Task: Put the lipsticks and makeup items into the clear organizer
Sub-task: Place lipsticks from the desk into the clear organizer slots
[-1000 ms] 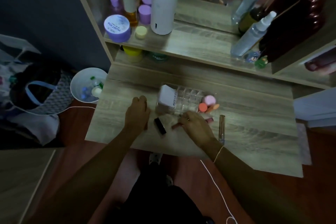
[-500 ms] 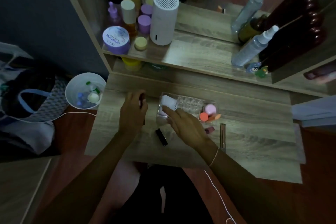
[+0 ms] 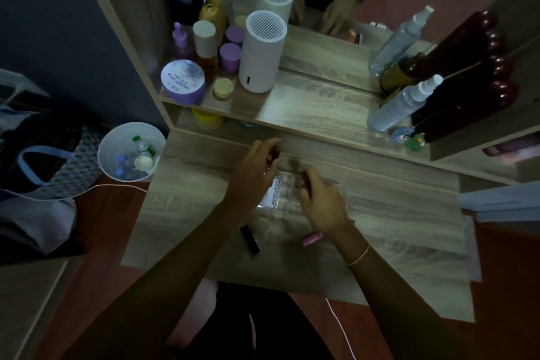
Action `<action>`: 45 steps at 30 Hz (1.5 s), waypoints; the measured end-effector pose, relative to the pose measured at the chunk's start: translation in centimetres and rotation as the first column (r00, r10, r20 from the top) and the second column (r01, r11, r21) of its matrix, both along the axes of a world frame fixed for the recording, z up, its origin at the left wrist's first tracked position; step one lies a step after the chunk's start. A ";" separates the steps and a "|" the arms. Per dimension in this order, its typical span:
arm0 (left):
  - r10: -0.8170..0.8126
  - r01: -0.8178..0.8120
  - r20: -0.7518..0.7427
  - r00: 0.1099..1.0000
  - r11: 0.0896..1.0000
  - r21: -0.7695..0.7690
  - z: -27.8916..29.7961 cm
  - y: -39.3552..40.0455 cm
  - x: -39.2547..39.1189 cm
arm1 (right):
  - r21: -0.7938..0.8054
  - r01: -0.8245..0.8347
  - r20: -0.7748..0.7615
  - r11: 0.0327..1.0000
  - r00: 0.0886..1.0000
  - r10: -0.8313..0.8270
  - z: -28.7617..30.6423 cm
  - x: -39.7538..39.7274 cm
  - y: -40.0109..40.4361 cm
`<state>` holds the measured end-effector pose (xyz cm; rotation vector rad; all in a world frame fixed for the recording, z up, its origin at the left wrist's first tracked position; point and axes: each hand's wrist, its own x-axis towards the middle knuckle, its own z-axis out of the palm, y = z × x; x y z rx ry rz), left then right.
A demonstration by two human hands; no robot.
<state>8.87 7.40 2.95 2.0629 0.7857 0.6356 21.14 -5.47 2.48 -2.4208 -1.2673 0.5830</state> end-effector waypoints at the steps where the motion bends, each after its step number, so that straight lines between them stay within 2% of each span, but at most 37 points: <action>1: -0.013 0.013 0.004 1.000 1.000 0.009 0.0 -0.2 0.4 | -0.023 0.016 -0.043 1.000 0.999 -0.017 0.1 0.4 0.1; 5: -0.069 0.070 -0.008 0.998 0.997 0.042 0.2 -1.4 1.7 | -0.101 0.031 -0.164 0.994 0.985 -0.047 0.4 1.7 0.3; 12: -0.093 0.093 0.007 0.996 0.995 0.018 0.6 -2.5 3.0 | -0.208 -0.066 -0.179 0.976 0.983 0.028 0.3 3.6 0.5; 15: -0.107 0.108 -0.033 0.994 0.994 0.026 0.2 -2.6 3.3 | -0.219 -0.126 -0.183 0.968 0.979 0.086 0.4 3.8 0.7; 20: -0.126 0.137 -0.151 0.980 0.988 0.064 -0.4 -3.2 3.2 | -0.190 -0.134 -0.209 0.973 0.973 0.094 0.7 3.9 0.7; 27: -0.101 0.118 -0.200 0.975 0.990 0.074 -0.6 -4.0 2.6 | -0.205 -0.142 -0.268 0.968 0.960 0.084 0.7 4.2 1.1; 45: -0.034 0.047 -0.205 0.978 0.997 0.057 -2.0 -3.5 2.0 | -0.271 -0.149 -0.187 0.951 0.977 0.099 0.6 4.6 2.6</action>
